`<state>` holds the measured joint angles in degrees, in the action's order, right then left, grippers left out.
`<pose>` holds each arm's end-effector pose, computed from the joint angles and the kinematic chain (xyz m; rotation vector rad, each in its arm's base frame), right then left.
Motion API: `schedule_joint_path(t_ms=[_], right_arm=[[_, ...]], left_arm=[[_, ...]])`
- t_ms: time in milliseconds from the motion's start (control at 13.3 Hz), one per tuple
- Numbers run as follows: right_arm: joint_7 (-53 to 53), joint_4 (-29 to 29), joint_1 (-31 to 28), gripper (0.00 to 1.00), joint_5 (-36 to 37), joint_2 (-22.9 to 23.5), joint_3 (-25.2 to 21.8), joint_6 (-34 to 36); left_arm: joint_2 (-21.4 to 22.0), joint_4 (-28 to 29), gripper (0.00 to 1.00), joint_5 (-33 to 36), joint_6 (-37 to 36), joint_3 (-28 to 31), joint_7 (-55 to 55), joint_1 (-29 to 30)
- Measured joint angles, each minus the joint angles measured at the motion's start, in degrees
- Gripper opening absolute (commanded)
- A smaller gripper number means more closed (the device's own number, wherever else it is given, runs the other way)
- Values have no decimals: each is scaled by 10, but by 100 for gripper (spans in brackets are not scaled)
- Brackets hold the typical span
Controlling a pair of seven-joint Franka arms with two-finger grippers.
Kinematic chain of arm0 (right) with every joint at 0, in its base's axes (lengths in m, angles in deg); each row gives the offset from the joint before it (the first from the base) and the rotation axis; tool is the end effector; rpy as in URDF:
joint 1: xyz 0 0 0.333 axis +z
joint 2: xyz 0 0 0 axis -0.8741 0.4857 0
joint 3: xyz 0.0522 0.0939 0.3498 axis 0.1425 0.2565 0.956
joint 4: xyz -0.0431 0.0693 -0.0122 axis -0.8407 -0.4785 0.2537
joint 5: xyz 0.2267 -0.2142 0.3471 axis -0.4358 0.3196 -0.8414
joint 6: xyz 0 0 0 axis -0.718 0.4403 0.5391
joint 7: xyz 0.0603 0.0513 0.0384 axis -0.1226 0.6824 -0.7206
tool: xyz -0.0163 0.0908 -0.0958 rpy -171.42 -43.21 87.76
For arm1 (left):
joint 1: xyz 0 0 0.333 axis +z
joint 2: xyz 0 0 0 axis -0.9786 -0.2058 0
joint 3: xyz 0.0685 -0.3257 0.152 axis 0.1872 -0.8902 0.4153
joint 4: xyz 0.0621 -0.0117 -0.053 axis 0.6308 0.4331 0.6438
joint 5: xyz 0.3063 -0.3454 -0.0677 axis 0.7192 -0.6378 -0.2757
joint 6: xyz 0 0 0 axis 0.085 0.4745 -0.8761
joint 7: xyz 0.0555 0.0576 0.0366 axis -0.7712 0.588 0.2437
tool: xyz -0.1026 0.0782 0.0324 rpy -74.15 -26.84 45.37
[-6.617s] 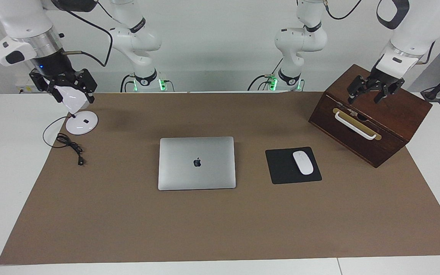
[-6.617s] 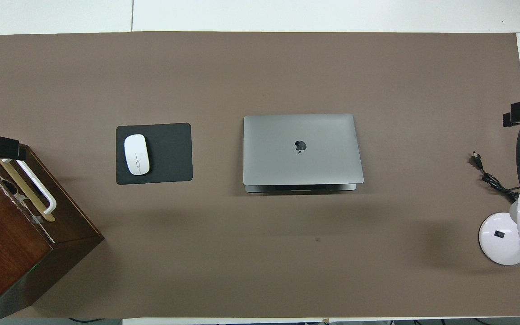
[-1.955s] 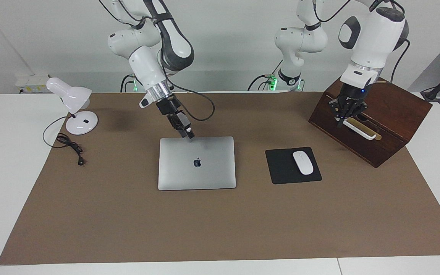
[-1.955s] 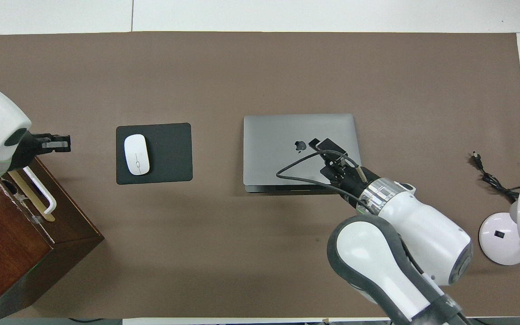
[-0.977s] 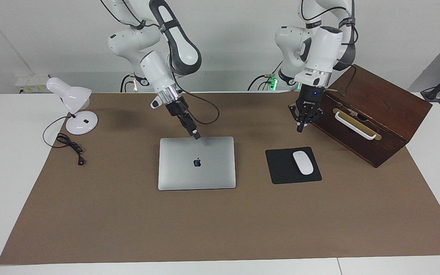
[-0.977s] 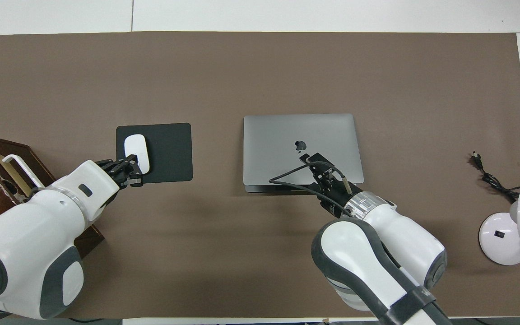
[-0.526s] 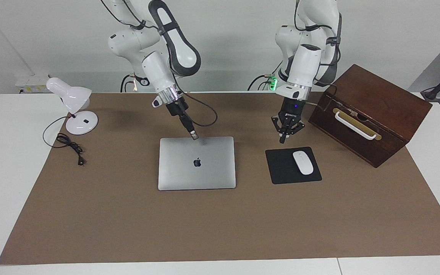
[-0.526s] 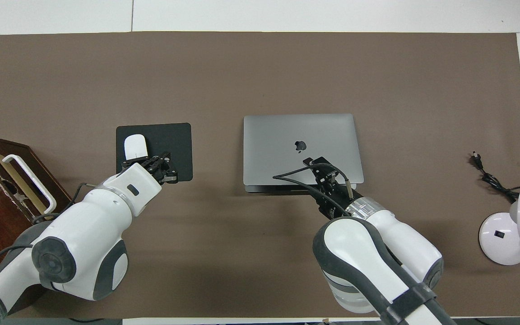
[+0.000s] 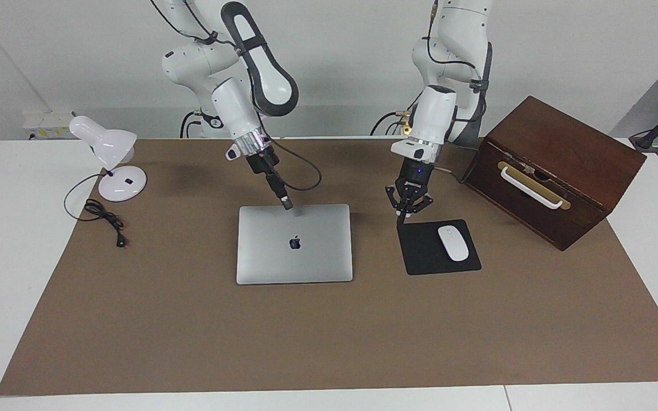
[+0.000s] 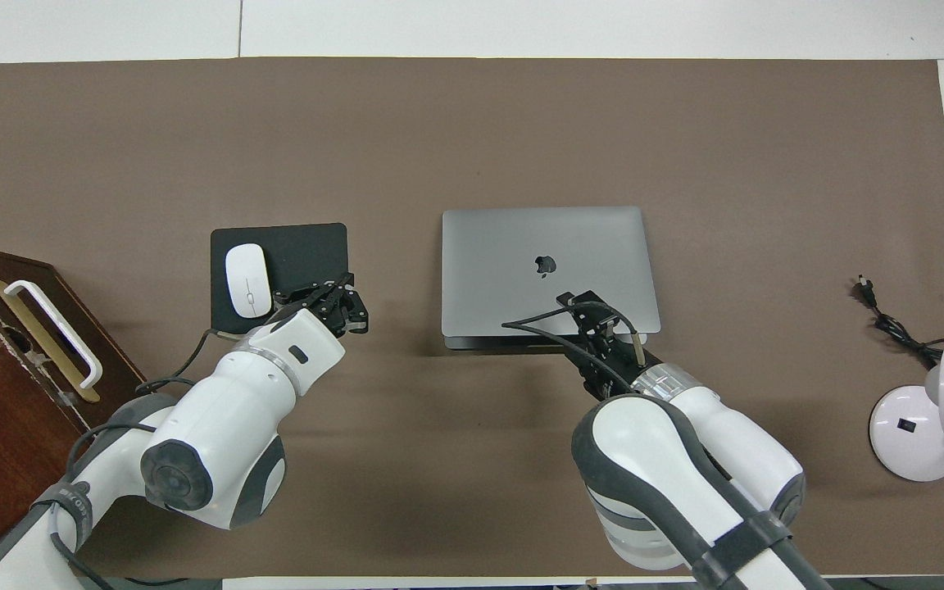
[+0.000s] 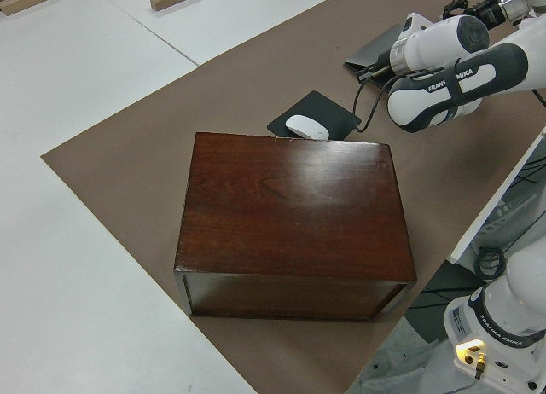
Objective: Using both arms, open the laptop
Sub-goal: 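Move the left gripper past the mouse pad toward the laptop's front corner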
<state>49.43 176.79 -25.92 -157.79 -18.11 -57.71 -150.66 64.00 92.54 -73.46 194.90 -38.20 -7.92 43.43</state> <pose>0.4717 0.2505 0.3094 -1.9808 1.3804 -0.2754 0.4960 -0.2593 0.3121 2.6987 -0.3879 0.9991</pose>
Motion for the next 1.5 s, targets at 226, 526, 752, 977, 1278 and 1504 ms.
schedule_joint_path(t_ms=[226, 526, 752, 977, 1278, 1504], right_arm=[[0, 0, 0, 100, 0, 0, 0, 0], [0, 0, 0, 100, 0, 0, 0, 0], [-7, 0, -2, 100, 0, 0, -2, 0], [-22, -1, -17, 100, 0, 0, -4, 0], [-33, -8, -27, 100, 0, 7, -5, 1], [-33, -14, -27, 100, 0, 11, -5, 1]], left_arm=[[-45, -2, 0, -28, 62, 0, -6, -25], [-83, -8, 0, -113, 91, 1, -8, -96], [-86, -7, 0, -161, 91, 1, -8, -148], [-86, 1, 0, -196, 91, 2, -8, -188], [-87, 27, 0, -198, 91, 3, -8, -203], [-87, 28, 0, -198, 92, 4, -8, -209]])
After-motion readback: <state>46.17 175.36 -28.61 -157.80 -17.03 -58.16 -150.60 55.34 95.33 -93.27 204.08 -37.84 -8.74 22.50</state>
